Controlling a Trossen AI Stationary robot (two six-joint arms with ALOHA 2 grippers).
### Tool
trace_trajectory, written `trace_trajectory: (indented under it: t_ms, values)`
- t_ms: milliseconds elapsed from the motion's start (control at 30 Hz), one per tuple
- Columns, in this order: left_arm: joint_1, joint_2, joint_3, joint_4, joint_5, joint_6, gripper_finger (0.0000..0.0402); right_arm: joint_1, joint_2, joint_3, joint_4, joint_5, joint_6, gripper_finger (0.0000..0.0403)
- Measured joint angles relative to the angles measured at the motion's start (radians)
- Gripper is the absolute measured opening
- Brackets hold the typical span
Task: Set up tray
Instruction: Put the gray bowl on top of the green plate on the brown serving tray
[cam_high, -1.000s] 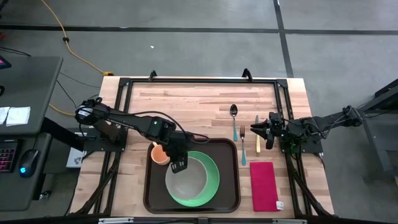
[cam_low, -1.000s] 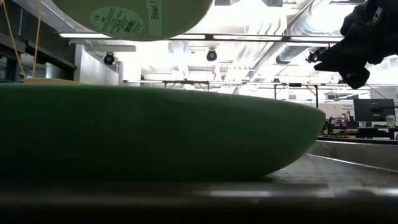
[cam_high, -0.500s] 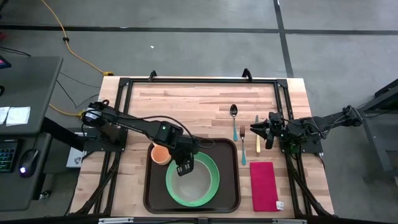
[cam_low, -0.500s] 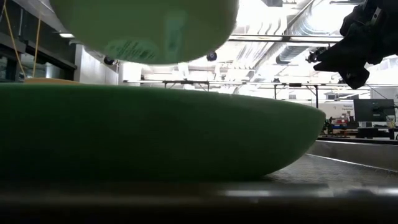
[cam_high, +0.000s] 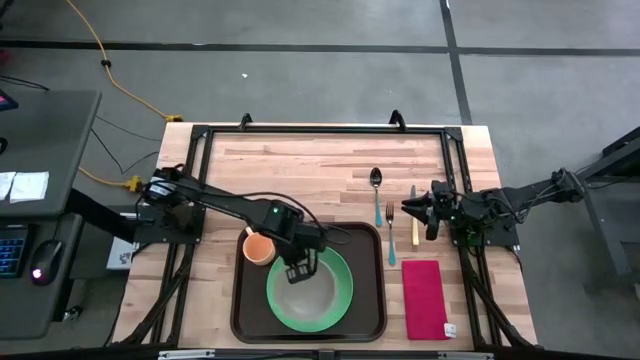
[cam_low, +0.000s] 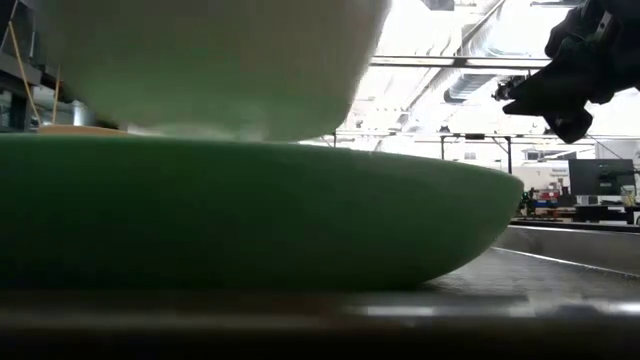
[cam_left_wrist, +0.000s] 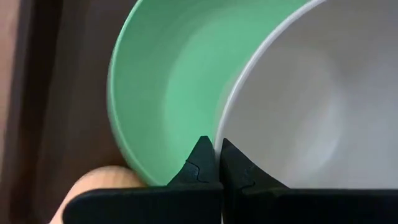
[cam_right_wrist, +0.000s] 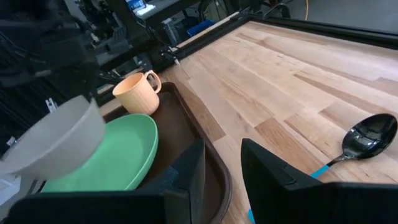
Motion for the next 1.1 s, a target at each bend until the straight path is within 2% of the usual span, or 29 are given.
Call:
trace_trajectory:
  t_ms: [67,133,767,1100]
  values:
    - [0.000,0.009,0.006,0.049,-0.001,-0.001,0.0016,0.000,0.003,0.000,0.002,0.000,0.000,0.0083]
    - [0.000,0.010,0.000,0.004,-0.002,0.006,0.0016,0.000,0.004,0.000,0.003,0.001,0.000,0.0083]
    - [0.000,0.035,0.002,-0.001,-0.083,0.032,0.0016,0.000,0.012,0.000,0.005,-0.003,0.000,0.0083]
    - [0.000,0.080,0.001,0.010,-0.070,0.059,0.0016,0.000,0.013,0.000,0.007,-0.007,0.000,0.0083]
